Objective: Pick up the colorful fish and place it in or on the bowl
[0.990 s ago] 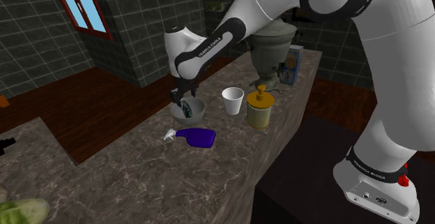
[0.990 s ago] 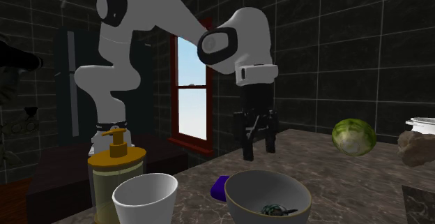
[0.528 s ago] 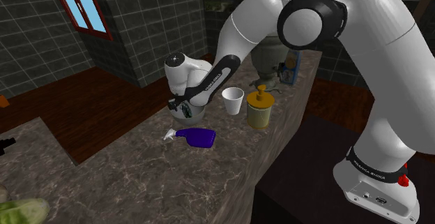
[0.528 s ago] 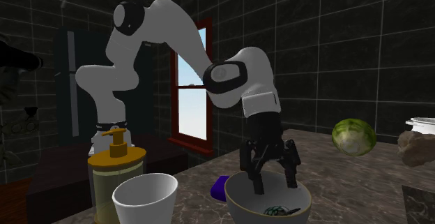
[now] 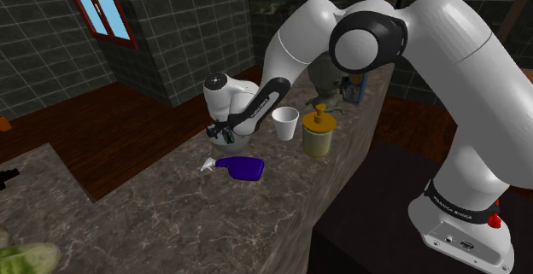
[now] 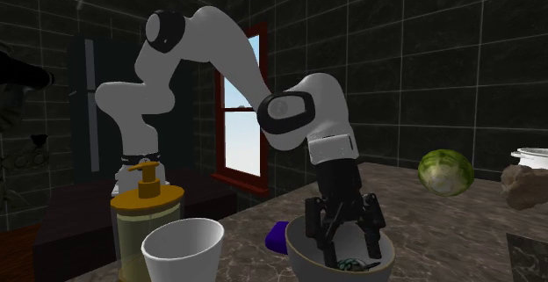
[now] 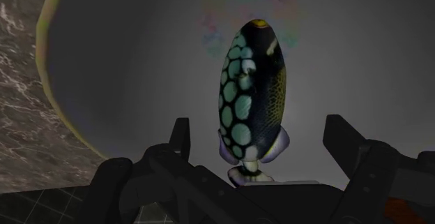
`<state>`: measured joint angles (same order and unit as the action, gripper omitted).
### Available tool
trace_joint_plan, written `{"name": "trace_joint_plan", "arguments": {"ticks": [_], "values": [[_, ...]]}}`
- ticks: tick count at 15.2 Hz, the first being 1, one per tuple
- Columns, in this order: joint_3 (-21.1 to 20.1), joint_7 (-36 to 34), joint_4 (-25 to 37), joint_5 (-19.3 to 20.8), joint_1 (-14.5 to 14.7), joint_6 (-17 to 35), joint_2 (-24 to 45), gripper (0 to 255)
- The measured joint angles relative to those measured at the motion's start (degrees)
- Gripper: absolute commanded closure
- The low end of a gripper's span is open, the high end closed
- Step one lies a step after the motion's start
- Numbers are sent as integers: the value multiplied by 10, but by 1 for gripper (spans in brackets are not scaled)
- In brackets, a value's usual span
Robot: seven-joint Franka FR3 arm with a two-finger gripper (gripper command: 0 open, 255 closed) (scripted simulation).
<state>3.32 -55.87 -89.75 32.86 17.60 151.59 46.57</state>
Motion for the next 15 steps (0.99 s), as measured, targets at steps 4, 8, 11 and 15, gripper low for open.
{"name": "trace_joint_plan", "arguments": {"ticks": [4,8,11,15], "values": [[0,0,1,0,0,1,1,0],[1,-1,5,1,0,9,-4,255],[2,-1,8,1,0,5,-4,255],[2,0,3,1,0,4,-8,255]]}}
